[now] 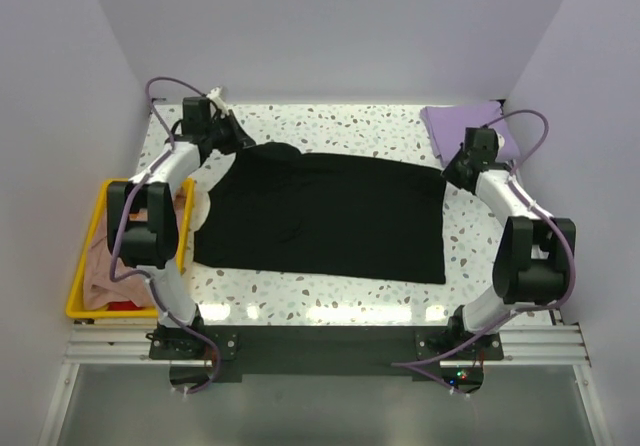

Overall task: Fold and stack the t-shirts
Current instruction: Fold the tshirt

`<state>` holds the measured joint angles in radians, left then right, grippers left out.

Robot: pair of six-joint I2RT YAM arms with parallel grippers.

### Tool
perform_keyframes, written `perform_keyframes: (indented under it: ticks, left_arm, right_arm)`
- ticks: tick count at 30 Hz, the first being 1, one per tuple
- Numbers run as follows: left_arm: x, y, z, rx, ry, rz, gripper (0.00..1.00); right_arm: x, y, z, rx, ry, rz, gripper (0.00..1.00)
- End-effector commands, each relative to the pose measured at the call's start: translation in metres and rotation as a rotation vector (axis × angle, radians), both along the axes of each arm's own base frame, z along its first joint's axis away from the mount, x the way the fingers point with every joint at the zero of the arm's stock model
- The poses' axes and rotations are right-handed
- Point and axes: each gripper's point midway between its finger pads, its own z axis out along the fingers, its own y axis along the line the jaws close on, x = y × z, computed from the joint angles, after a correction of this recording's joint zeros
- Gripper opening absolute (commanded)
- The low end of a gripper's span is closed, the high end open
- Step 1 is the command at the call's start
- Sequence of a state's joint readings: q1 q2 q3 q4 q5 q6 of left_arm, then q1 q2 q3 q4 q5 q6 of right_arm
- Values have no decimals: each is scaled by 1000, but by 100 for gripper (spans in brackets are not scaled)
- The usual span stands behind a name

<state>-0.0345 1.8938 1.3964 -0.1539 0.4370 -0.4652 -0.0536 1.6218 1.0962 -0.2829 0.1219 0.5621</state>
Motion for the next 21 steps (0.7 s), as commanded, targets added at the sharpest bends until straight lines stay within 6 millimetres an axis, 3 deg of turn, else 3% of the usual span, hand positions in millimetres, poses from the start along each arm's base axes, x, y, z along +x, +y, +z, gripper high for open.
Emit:
perform_keyframes:
  ticks: [1,3,4,6,7,9,10,21]
  left_arm:
    - [-7,15,30,11,-83,90,0]
    - [-16,18,35,11,-87,114,0]
    - [-26,18,25,0,-51,131,0]
    - [-35,19,28,-10,-55,148,0]
    - [-44,19,17,-18,-19,162,0]
    - [-53,20,17,-28,-12,178,0]
    - [-61,20,9,-33,10,186,0]
    - [-104,33,-8,-3,77,266,0]
  right_arm:
    - [-5,-6,23,-12,-86,-45,0]
    - [-15,-6,25,-8,-91,-49,0]
    - [-18,-4,25,-2,-91,-49,0]
    - [-29,-4,24,1,-89,-56,0]
    - [-33,-3,22,7,-85,-57,0]
    - [-43,-1,15,13,-72,-57,0]
    - [-46,-1,17,20,-78,-62,0]
    - [-82,1,-8,36,-20,-88,0]
